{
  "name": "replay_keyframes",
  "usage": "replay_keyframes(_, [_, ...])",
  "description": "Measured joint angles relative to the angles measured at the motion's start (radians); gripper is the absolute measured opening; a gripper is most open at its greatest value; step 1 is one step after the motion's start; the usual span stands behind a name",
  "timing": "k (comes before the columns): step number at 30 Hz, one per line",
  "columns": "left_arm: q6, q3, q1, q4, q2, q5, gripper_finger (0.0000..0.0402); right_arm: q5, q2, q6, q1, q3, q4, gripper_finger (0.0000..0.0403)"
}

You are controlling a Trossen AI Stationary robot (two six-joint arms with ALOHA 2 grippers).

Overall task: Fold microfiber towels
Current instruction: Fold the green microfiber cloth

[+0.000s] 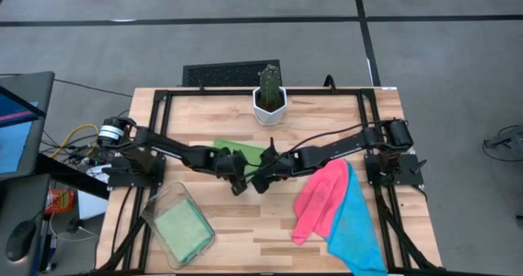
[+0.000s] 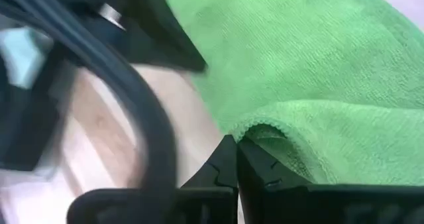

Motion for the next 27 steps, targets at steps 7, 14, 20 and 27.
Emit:
replay_keyframes(7, [0.008, 0.0, -0.004, -0.034, -0.004, -0.067, 0.0, -0.023, 0.065, -0.002, -0.002, -0.002, 0.043, 0.0026])
replay_keyframes(14, [0.072, -0.007, -0.01, -0.103, -0.012, 0.009, 0.0, -0.055, 0.07, -0.044, -0.023, -0.002, 0.1, 0.0025])
replay_keyframes(20, [0.16, -0.008, -0.056, -0.275, -0.072, 0.009, 0.0, -0.088, 0.07, -0.063, -0.026, -0.001, 0.111, 0.0031])
replay_keyframes(27, [0.138, -0.007, -0.069, -0.273, -0.118, -0.077, 0.0, -0.082, 0.074, -0.08, -0.034, -0.001, 0.122, 0.003])
